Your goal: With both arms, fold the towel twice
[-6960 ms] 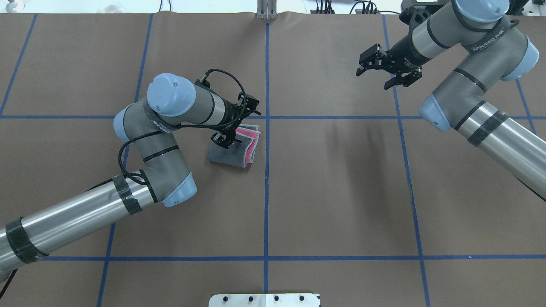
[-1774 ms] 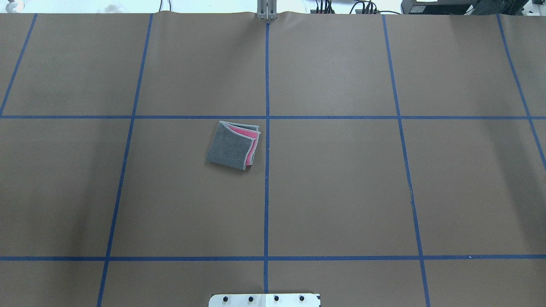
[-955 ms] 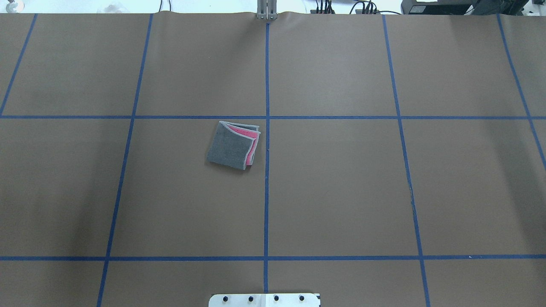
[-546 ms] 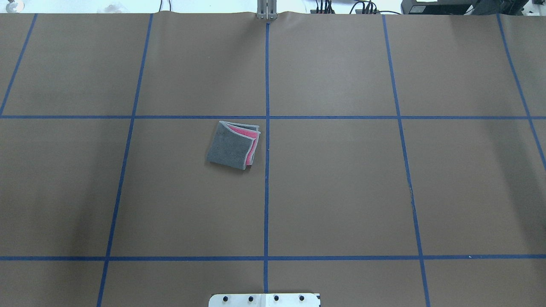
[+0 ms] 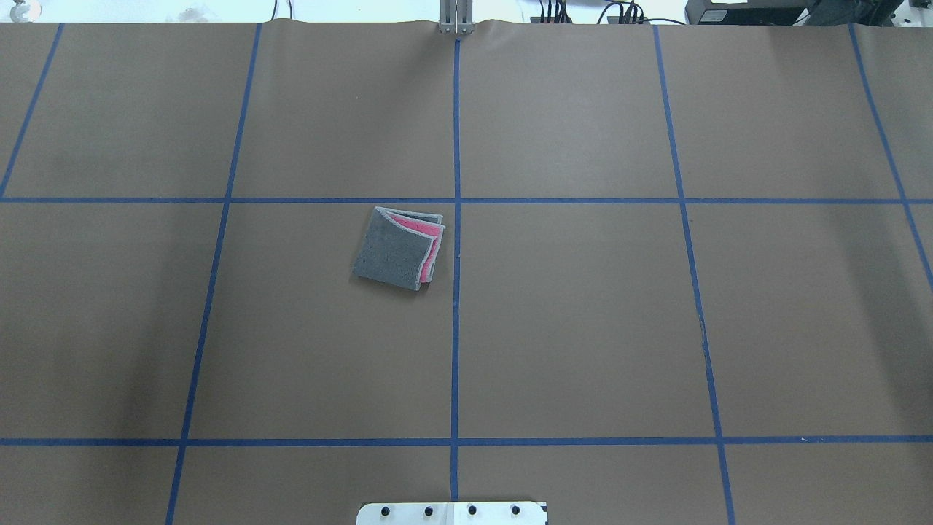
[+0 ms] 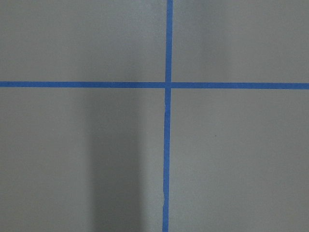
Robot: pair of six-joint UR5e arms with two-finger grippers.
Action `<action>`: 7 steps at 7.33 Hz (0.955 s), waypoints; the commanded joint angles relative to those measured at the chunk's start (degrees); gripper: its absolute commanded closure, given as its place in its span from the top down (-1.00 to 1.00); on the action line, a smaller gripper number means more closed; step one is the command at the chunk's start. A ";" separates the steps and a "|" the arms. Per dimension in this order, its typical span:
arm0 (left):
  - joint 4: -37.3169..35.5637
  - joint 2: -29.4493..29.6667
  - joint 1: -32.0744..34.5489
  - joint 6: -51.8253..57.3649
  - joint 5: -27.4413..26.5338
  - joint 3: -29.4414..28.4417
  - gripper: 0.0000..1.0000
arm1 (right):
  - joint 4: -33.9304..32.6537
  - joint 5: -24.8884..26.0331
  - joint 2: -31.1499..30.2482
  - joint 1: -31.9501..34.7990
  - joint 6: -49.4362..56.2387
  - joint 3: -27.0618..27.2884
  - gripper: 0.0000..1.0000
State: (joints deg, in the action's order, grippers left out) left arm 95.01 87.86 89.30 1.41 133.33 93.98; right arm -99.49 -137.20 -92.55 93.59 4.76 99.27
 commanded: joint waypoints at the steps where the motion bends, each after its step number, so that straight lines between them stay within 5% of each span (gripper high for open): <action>1: 0.00 0.03 0.08 0.00 0.00 -0.03 0.99 | 0.00 0.00 0.00 -0.08 0.07 -0.30 1.00; 7: 0.00 -0.06 0.08 0.09 -0.09 -0.20 0.99 | 0.09 0.35 -0.35 -0.16 0.68 -1.27 1.00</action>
